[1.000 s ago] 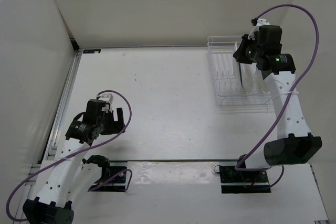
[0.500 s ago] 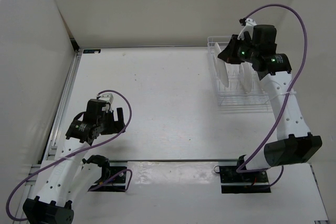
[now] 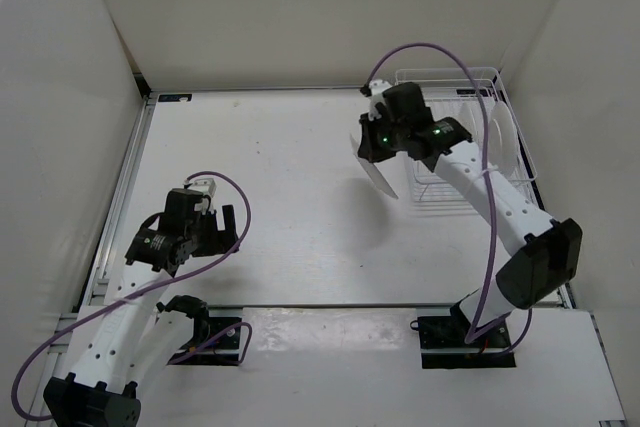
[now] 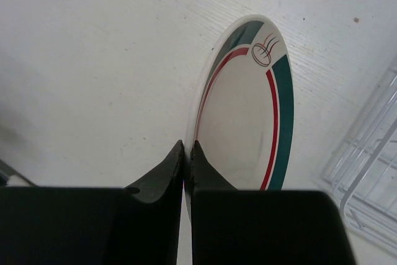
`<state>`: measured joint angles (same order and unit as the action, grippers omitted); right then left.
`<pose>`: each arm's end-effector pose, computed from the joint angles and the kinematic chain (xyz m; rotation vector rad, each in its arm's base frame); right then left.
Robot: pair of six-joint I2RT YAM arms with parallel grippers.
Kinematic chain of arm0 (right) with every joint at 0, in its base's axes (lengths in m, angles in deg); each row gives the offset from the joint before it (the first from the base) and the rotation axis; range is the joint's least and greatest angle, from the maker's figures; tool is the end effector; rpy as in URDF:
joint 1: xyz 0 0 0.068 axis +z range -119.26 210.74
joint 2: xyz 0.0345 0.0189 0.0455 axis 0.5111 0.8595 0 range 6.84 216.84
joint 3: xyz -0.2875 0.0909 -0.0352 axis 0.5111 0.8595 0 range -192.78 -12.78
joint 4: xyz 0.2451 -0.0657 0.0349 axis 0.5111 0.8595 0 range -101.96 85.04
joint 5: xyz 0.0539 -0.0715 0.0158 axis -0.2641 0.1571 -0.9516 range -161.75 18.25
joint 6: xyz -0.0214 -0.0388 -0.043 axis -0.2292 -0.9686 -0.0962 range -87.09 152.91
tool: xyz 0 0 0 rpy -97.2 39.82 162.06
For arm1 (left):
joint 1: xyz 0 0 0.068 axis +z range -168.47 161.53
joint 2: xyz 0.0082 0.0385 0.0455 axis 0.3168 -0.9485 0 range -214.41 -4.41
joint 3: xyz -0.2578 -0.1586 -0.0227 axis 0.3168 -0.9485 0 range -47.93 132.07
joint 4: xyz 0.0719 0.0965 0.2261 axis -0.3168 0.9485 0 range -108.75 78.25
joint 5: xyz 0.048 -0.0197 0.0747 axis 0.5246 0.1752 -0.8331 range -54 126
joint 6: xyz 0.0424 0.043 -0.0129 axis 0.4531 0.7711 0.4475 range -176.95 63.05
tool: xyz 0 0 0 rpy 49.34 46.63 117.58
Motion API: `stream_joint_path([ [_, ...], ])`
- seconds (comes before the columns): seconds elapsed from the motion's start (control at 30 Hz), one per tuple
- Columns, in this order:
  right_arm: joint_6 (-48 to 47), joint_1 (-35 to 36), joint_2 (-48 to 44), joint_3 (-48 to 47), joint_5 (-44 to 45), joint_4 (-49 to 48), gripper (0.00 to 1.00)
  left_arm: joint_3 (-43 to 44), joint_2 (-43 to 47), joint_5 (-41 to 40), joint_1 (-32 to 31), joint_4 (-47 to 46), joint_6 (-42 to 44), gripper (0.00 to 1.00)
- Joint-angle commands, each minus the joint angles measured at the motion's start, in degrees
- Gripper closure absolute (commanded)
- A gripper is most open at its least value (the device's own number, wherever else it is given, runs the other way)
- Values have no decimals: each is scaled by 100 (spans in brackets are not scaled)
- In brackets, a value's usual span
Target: Unload the plates from the dish rack
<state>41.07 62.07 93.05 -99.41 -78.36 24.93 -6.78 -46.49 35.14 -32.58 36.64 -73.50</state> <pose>0.2843 0.1793 0.3988 -0.5158 2.1899 0.5056 0.1046 -0.0256 0.2673 -0.0606 2.5640 -0.1867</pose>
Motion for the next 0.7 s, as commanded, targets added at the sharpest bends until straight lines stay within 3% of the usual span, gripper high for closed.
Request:
stream_joint_path([
  [0.0,-280,426,88,128,1474,-514,100,60,-36,69,-22,-55,-14,0],
  [0.5,624,1673,1459,401,3622,-1122,100,78,-107,183,-13,-99,-41,0],
  [0.67,897,1815,1855,358,3659,-1149,100,78,-212,253,-13,-91,-32,0],
])
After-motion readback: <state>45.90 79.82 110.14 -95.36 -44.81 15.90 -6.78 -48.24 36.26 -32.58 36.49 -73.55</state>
